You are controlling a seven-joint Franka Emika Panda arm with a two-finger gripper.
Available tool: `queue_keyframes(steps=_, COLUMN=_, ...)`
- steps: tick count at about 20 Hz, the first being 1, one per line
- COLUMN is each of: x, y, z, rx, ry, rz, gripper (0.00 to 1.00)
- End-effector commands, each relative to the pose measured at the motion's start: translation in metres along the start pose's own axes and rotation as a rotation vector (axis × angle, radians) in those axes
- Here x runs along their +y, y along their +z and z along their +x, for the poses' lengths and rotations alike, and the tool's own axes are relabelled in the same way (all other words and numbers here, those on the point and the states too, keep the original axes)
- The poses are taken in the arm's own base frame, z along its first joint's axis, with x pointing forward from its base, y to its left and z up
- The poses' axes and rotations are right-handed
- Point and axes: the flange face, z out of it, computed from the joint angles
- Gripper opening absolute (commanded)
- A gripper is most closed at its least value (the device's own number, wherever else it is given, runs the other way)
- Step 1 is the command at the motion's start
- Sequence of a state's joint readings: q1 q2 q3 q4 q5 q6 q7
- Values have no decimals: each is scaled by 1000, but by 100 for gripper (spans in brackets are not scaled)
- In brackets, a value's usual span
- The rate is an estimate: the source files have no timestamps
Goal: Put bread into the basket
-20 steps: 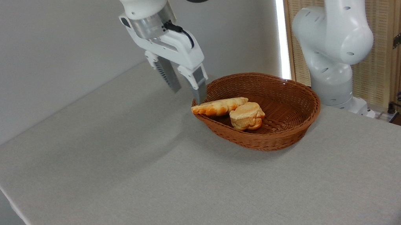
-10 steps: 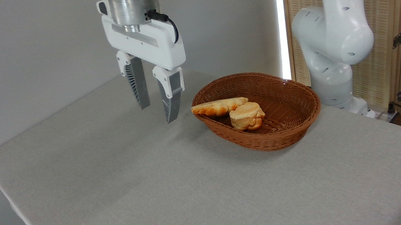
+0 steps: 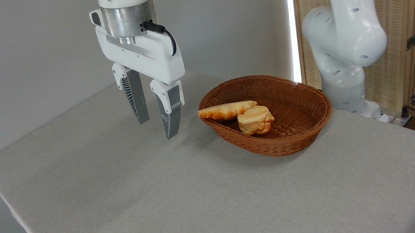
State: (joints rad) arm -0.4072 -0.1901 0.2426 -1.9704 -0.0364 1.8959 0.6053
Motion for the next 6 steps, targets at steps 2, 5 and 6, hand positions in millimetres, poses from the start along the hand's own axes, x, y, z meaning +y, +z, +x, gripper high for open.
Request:
queue_keyframes(steps=2, x=-5, y=7, z=9, rx=9, ry=-8, rz=-20, gripper=100)
queue_keyframes(steps=5, x=-5, y=8, z=11, rx=10, ry=1, rz=-23, gripper=100)
queue_keyframes(steps=6, x=-5, y=11, z=12, rx=16, ry=-8, rz=-36, gripper=100)
